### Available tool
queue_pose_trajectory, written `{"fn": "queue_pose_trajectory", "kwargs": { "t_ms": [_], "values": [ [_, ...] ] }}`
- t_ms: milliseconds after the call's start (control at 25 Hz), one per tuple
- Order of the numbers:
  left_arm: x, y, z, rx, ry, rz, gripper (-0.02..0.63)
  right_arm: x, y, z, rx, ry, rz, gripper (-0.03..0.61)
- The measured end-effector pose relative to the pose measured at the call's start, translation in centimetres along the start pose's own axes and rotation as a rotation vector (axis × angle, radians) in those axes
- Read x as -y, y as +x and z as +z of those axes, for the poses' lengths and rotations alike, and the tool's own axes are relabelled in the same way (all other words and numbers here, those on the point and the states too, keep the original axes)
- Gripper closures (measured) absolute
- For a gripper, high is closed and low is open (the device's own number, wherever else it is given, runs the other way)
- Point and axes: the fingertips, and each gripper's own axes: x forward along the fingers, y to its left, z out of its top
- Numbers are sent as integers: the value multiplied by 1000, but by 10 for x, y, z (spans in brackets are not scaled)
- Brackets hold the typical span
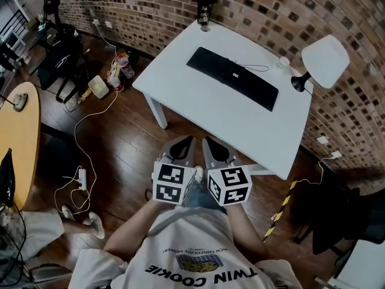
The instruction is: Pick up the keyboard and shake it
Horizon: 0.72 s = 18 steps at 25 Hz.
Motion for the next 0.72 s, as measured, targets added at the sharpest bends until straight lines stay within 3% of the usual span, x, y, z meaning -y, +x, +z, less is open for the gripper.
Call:
{"fn": "queue_pose_trajectory", "kwargs": {
  "t_ms": [440, 720],
  "values": [
    [-28, 119, 66, -23, 49, -51, 606, 126, 50, 49, 13, 78, -74, 575],
    [-46, 172, 97, -21, 98, -83, 601, 195, 48, 56, 4, 110, -151, 571]
  ]
}}
